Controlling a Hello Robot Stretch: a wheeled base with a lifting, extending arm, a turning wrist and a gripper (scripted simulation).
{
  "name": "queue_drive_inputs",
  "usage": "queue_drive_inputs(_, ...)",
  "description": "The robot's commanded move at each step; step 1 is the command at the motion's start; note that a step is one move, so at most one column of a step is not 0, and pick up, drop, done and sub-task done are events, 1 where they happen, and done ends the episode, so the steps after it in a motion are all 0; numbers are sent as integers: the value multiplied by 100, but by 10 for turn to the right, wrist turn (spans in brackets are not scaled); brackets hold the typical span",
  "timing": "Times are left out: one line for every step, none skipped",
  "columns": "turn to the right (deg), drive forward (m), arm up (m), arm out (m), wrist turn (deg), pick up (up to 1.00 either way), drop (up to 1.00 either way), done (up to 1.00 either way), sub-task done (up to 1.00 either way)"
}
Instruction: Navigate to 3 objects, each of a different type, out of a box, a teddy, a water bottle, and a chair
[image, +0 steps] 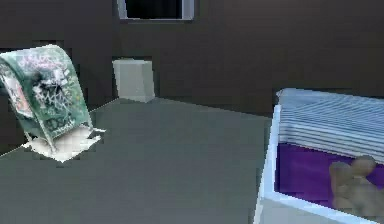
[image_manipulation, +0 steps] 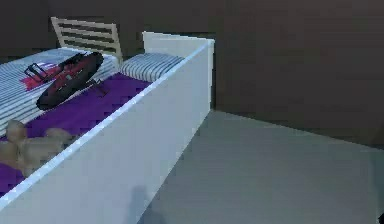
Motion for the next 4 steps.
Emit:
queue_drive_inputs(-450,0,0,0,0,0,0,0,0)
queue_drive_inputs(-210,0,0,0,0,0,0,0,0)
queue_drive_inputs(0,30,0,0,0,0,0,0,0)
queue_drive_inputs(300,0,0,0,0,0,0,0,0)
